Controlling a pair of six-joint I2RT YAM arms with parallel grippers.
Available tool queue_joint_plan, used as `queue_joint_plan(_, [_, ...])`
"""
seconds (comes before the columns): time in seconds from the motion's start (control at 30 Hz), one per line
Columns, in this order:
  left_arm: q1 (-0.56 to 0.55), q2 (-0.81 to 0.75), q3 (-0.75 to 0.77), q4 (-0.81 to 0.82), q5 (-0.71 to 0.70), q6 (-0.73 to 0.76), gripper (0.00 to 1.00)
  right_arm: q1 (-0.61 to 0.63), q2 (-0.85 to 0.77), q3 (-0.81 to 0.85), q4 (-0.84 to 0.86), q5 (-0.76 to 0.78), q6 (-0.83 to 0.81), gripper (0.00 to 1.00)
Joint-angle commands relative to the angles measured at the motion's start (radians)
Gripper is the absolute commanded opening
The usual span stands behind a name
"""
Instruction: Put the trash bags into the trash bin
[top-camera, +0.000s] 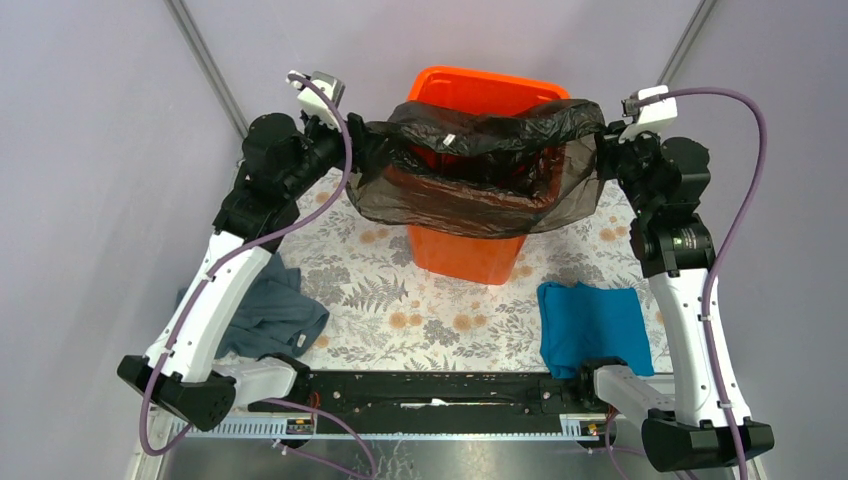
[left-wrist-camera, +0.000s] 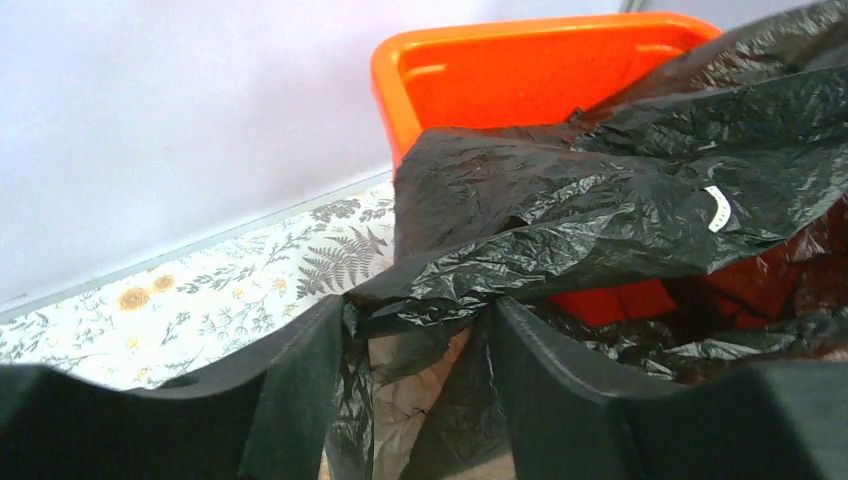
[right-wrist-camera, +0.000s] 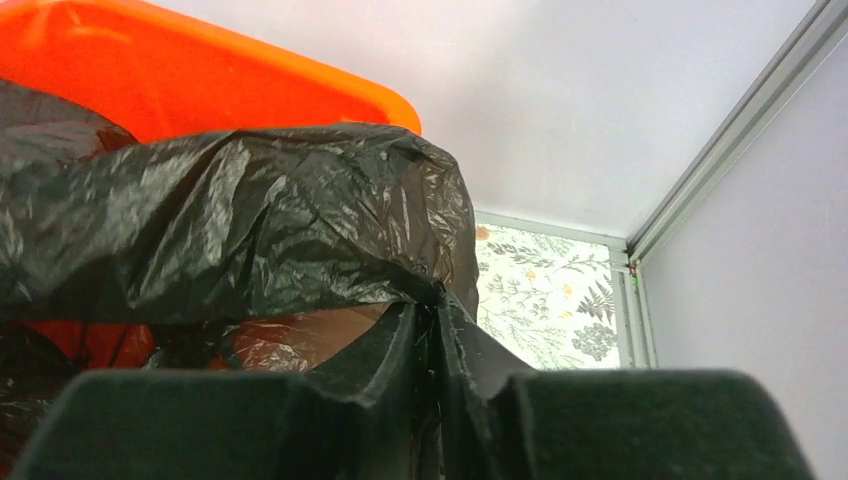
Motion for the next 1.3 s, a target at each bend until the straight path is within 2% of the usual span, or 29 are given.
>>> queue_joint_plan(0.0, [-0.001, -0.003, 0.014, 0.085, -0.115, -0.069, 0.57, 0.005, -0.012, -0.037, 0.129, 0.050, 0.075, 0.14])
queue_joint_plan(0.1, [-0.001, 0.035, 0.042, 0.092, -0.145, -0.085, 0.45, 0.006, 0.034, 0.002, 0.136, 0.072, 0.132, 0.06])
queue_joint_plan(0.27, [0.031, 0.130, 0.128, 0.083, -0.170, -0.156, 0.39, 0.005, 0.156, 0.114, 0.077, 0.160, 0.205, 0.01])
queue_joint_plan(0.4, [0.050, 0.255, 0.263, 0.017, -0.157, -0.221, 0.31, 0.005, 0.241, 0.210, 0.026, 0.150, 0.205, 0.01])
queue_joint_plan(0.5, [0.068, 0.327, 0.381, -0.081, -0.138, -0.246, 0.29, 0.005, 0.299, 0.304, -0.099, 0.095, 0.205, 0.05])
queue_joint_plan(0.53, [0.075, 0.331, 0.399, -0.101, -0.125, -0.246, 0.32, 0.005, 0.311, 0.339, -0.153, 0.099, 0.213, 0.08])
queue_joint_plan(0.57, [0.081, 0.329, 0.410, -0.125, -0.121, -0.246, 0.36, 0.006, 0.316, 0.366, -0.209, 0.102, 0.216, 0.14])
queue_joint_plan(0.63, [0.090, 0.290, 0.399, -0.153, -0.119, -0.240, 0.51, 0.005, 0.290, 0.381, -0.267, 0.098, 0.216, 0.33])
queue_joint_plan(0.7, [0.091, 0.231, 0.352, -0.142, -0.112, -0.234, 0.58, 0.006, 0.244, 0.360, -0.275, 0.058, 0.206, 0.49])
queue_joint_plan(0.8, [0.091, 0.158, 0.297, -0.133, -0.086, -0.226, 0.71, 0.005, 0.186, 0.339, -0.280, 0.003, 0.181, 0.66])
queue_joint_plan(0.9, [0.091, 0.096, 0.258, -0.136, -0.031, -0.199, 0.88, 0.006, 0.158, 0.342, -0.305, -0.089, 0.093, 0.70])
queue_joint_plan(1.0, [0.089, 0.030, 0.204, -0.087, 0.028, -0.181, 0.95, 0.008, 0.115, 0.293, -0.257, -0.150, 0.003, 0.74])
queue_joint_plan(1.07, [0.088, 0.022, 0.206, -0.071, 0.073, -0.186, 0.96, 0.010, 0.100, 0.281, -0.224, -0.167, -0.025, 0.75])
queue_joint_plan(1.17, [0.078, 0.045, 0.226, -0.047, 0.133, -0.195, 0.98, 0.018, 0.110, 0.286, -0.165, -0.275, -0.056, 0.74])
queue_joint_plan(1.27, [0.025, 0.071, 0.238, -0.008, 0.225, -0.152, 0.98, 0.071, 0.146, 0.300, -0.150, -0.310, -0.130, 0.78])
